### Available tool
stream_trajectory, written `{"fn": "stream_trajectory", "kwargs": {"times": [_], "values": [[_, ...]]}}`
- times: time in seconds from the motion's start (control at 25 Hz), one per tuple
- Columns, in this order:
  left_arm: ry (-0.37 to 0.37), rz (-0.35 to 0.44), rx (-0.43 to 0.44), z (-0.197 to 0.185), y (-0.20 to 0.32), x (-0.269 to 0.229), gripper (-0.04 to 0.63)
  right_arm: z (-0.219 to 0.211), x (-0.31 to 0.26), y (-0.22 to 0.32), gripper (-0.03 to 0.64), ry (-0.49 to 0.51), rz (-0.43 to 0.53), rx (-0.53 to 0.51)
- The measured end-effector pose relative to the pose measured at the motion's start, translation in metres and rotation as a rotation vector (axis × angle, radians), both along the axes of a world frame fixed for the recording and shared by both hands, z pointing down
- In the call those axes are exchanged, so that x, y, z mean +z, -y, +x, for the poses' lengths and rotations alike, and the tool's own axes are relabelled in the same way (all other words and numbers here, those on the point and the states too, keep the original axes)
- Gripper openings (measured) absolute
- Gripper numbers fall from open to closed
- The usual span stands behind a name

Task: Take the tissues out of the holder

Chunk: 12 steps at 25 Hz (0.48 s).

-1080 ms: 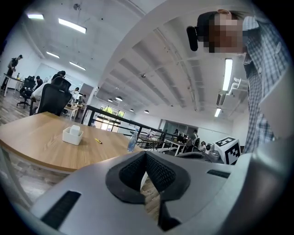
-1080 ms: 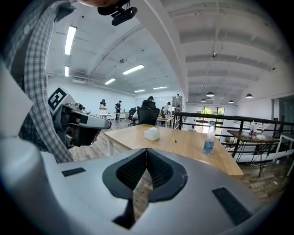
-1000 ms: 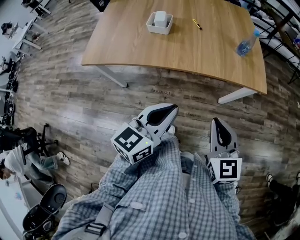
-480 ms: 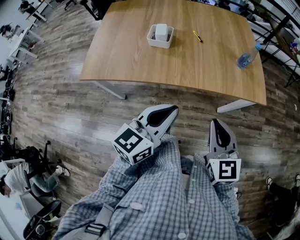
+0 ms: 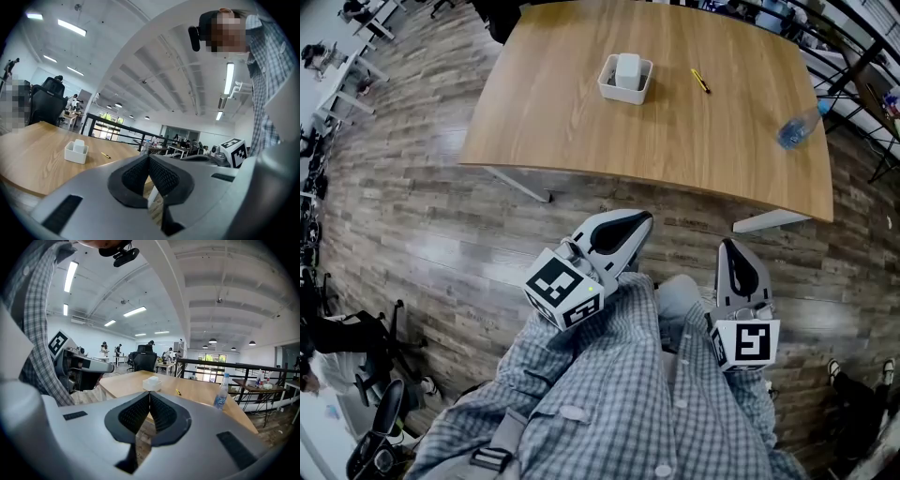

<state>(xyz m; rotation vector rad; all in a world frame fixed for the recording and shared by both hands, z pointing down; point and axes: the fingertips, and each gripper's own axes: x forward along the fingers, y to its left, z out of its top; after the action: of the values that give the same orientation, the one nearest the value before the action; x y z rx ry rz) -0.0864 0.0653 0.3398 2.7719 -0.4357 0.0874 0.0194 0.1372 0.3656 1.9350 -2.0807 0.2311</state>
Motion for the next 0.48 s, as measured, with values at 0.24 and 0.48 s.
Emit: {"fn": "stream_trajectory", "kwargs": {"times": [0.24,0.48], "values": [[0.007,-0.008,-0.005,0.011,0.013,0.003,0.006,0.017,0.006,0.010,0.011,0.017,-0.015,0.022],[0.016,-0.001,-0.018,0.031,0.030,0.003,0.006,0.034,0.003,0.041,0.012,0.006,-0.003,-0.023]]}}
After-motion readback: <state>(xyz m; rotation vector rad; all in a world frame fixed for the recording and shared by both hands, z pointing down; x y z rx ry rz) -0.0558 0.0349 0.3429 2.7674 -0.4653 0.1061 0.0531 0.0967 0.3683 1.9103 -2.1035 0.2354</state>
